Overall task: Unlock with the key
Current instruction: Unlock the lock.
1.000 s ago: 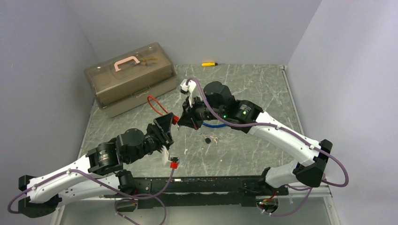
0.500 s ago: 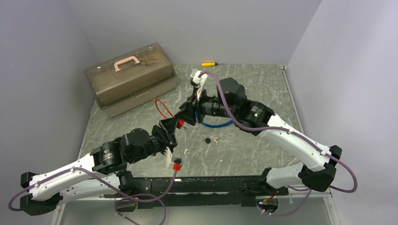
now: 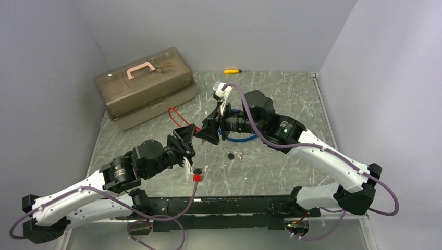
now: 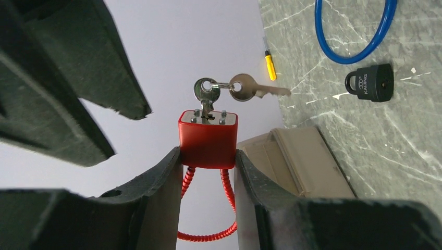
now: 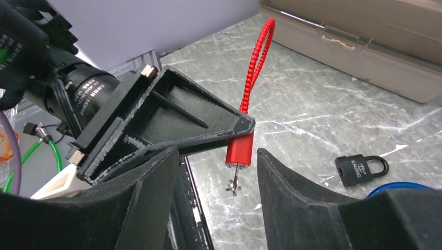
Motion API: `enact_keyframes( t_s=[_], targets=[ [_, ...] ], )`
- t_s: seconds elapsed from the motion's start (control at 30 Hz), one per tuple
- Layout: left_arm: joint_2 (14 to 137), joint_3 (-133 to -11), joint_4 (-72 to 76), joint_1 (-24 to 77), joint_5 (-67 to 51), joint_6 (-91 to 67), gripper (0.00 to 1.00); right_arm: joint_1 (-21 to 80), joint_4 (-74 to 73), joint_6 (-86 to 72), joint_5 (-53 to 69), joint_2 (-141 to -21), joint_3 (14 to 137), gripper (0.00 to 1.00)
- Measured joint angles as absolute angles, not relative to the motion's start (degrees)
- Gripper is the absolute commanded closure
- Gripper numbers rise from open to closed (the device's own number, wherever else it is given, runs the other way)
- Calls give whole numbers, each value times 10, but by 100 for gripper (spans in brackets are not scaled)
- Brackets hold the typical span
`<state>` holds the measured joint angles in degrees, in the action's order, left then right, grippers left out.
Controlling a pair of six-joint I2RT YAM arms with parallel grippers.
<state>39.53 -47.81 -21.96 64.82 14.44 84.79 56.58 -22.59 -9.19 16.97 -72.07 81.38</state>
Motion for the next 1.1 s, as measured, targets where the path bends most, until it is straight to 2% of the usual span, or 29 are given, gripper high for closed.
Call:
enact_keyframes(
  t_s=[0.17, 0.63, 0.8, 0.93, 1.03, 1.1],
  targets=[
    [395, -481, -216, 645, 143, 830, 100, 566, -226, -90, 169, -721, 802, 48],
    [393, -493, -202, 642, 142, 822, 100, 566, -218, -72, 137, -731, 801, 51],
    [393, -495, -196, 642, 138, 823, 100, 566, -205, -70, 138, -745, 801, 60],
    [393, -497, -196, 641, 138, 823, 100, 566, -195, -71, 142, -751, 801, 71],
    [393, -498, -196, 640, 138, 824, 100, 567, -188, -73, 146, -752, 801, 85],
    [392, -500, -196, 639, 138, 824, 92, 567, -183, -76, 149, -752, 801, 94]
  ],
)
